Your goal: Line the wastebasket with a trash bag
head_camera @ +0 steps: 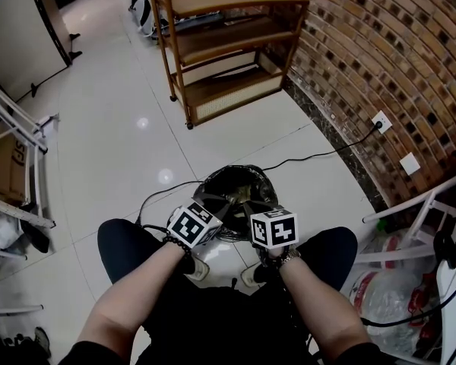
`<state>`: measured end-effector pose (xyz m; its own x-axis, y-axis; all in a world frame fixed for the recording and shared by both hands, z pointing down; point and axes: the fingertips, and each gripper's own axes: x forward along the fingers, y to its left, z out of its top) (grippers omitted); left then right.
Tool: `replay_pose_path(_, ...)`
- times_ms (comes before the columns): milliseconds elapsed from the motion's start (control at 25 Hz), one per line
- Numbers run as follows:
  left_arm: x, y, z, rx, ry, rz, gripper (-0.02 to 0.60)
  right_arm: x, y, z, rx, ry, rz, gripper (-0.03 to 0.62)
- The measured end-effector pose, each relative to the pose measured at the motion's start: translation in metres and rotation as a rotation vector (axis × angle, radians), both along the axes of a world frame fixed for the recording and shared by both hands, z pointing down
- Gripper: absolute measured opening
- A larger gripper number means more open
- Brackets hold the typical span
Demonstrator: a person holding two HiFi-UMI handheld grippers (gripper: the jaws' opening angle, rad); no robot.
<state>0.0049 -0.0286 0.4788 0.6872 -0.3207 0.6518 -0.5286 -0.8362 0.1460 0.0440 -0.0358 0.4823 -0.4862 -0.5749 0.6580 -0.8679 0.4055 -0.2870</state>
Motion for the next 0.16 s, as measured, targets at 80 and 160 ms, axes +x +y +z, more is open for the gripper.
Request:
replay_pose_path(80,0.0001,0.0015,-0.0009,-0.002,0.001,0.000,0.003,-0.0004,0.0015,-0.0006,0.001,0.002,-0.001,0.002)
replay_pose_path(160,0.0001,0.0029,-0.0015,-0.003,0.001,0.000,0.003,-0.0004,0.0030,-0.0007,0.000,0.004,0.000,0.002)
